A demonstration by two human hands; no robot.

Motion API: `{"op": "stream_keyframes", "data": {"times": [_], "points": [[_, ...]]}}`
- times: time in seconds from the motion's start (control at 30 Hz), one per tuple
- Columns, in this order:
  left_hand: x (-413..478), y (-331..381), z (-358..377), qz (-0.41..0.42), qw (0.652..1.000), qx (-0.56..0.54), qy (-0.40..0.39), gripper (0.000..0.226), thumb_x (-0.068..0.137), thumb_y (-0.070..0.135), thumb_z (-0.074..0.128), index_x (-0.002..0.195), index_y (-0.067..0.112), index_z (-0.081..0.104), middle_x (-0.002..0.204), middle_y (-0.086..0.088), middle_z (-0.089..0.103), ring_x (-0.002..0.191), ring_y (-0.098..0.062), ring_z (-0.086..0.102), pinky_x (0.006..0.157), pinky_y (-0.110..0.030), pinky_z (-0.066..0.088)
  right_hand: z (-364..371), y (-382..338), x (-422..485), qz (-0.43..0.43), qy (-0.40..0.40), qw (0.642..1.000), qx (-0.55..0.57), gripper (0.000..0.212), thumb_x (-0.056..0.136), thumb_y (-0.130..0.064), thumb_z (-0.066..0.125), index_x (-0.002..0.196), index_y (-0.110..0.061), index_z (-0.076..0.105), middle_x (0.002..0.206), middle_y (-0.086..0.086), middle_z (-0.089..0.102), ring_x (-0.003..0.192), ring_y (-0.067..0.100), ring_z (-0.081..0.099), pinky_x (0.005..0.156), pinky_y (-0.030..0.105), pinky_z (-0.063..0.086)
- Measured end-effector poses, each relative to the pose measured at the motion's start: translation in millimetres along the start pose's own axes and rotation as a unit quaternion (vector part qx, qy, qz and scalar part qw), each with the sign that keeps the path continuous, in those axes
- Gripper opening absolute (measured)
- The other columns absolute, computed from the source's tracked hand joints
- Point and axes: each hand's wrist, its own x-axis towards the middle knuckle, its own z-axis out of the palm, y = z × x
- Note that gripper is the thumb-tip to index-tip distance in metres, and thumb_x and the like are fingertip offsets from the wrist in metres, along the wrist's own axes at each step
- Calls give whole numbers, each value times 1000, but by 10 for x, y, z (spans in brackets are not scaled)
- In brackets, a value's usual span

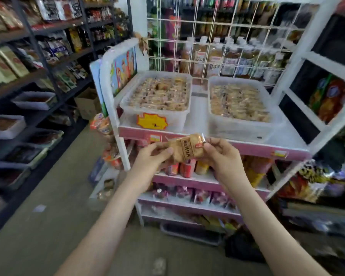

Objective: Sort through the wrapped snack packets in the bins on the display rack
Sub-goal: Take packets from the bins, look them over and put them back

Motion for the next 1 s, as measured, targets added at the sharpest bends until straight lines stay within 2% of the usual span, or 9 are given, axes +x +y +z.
{"op": "stream_keyframes", "data": {"times": [0.1,0.2,0.33,0.57,0.63,0.73,0.8,0.87,1.0], "points": [[-316,-218,-37,-48,999,-6,10,6,88,8,65,92,11,64,91,-9,67,83,-22,66,75,-30,55,-72,272,-321,39,27,998,-36,14,94,-4,55,80,-9,58,83,19,69,81,30,69,73,37,58],[-553,-339,-68,-94,995,-28,1,7,89,2,60,92,9,63,87,-7,69,74,-18,66,74,-30,54,-99,474,-569,54,49,995,-63,10,93,-4,57,84,-4,60,88,16,68,83,23,66,73,29,55],[-722,-429,-111,-104,993,-45,-25,14,92,-1,54,91,8,63,87,-7,70,73,-16,67,71,-30,55,-133,546,-753,80,55,994,-50,12,94,-6,55,89,3,61,89,15,65,82,20,57,79,32,48],[-770,-429,-223,-84,992,60,70,18,91,-5,57,78,7,55,97,-18,68,89,-34,67,85,-49,56,-28,592,-815,126,36,991,-12,13,94,-7,56,84,-7,64,85,9,70,82,22,62,91,40,47],[-784,-400,-277,-95,992,44,67,18,91,-6,56,78,6,54,101,-21,67,86,-33,67,78,-43,59,12,608,-802,137,36,990,-8,12,94,-9,56,93,0,65,88,11,71,82,21,62,91,40,48],[-787,-383,-373,-108,993,9,51,19,91,-7,56,77,6,53,97,-18,65,81,-28,66,69,-35,61,78,620,-809,154,36,987,8,15,94,-9,56,99,2,65,87,10,72,80,20,60,76,34,48],[-774,-375,-419,-117,992,3,44,15,91,-5,58,80,6,55,91,-14,66,80,-26,67,68,-35,60,125,623,-822,155,37,987,11,14,94,-10,57,97,0,66,90,11,72,81,21,60,75,34,47],[-778,-366,-460,-128,991,27,28,7,90,0,61,90,7,62,93,-12,68,79,-23,69,64,-31,58,169,629,-828,147,67,987,14,11,93,-11,58,92,-3,66,94,15,71,87,25,62,85,40,49],[-892,-288,-426,-134,989,59,-25,36,91,15,65,125,24,60,113,-5,67,98,-19,68,81,-32,58,305,554,-910,47,130,985,-102,10,93,-15,59,85,-12,63,92,12,68,84,26,63,79,38,54]]}}
